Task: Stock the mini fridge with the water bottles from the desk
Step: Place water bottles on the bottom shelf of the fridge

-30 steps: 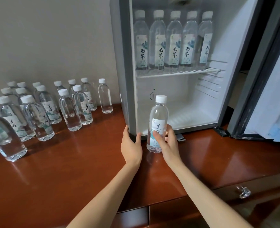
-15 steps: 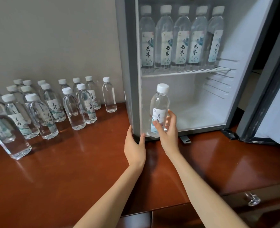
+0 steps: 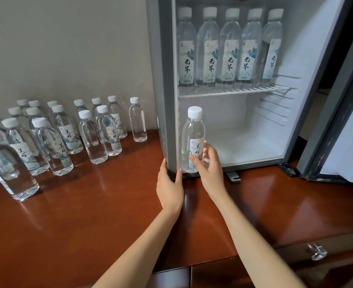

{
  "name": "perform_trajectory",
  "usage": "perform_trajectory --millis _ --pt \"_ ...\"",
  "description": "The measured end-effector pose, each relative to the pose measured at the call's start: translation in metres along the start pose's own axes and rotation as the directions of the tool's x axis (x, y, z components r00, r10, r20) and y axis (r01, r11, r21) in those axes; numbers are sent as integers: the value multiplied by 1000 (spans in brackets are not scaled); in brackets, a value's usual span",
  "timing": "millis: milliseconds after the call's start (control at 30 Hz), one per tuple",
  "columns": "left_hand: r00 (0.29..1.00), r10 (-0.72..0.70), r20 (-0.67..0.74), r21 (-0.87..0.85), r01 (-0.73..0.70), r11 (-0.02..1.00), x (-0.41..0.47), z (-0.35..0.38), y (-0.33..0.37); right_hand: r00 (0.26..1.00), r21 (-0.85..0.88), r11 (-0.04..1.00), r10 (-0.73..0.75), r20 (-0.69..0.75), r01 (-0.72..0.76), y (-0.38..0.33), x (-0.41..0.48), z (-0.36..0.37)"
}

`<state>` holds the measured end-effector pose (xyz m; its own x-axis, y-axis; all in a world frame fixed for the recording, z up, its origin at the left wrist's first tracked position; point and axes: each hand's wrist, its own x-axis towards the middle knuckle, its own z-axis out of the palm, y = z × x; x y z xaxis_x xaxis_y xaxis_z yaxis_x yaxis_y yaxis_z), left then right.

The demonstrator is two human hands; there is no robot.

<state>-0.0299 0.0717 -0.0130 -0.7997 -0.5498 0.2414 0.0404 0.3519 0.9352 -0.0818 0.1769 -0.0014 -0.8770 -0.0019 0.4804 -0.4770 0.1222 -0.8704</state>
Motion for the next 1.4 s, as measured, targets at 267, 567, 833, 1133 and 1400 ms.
perform_trajectory --millis 267,567,833,1133,1400 --pt "1000 -6 2 -13 6 1000 -1 -1 4 999 -43 999 20 -43 -22 -7 15 8" --pt "1000 -6 10 -13 7 1000 -1 -1 3 995 -124 987 98 -15 -99 -9 63 23" --pt "1000 -21 -1 -33 20 999 -2 -1 5 992 -129 984 127 -7 -127 10 104 43" --pt "1000 -17 -5 -39 16 999 -3 -1 5 993 -106 988 115 -19 -116 24 128 58" --pt "1000 -13 -12 -36 12 999 0 -1 3 995 -83 992 90 -41 -93 34 139 66"
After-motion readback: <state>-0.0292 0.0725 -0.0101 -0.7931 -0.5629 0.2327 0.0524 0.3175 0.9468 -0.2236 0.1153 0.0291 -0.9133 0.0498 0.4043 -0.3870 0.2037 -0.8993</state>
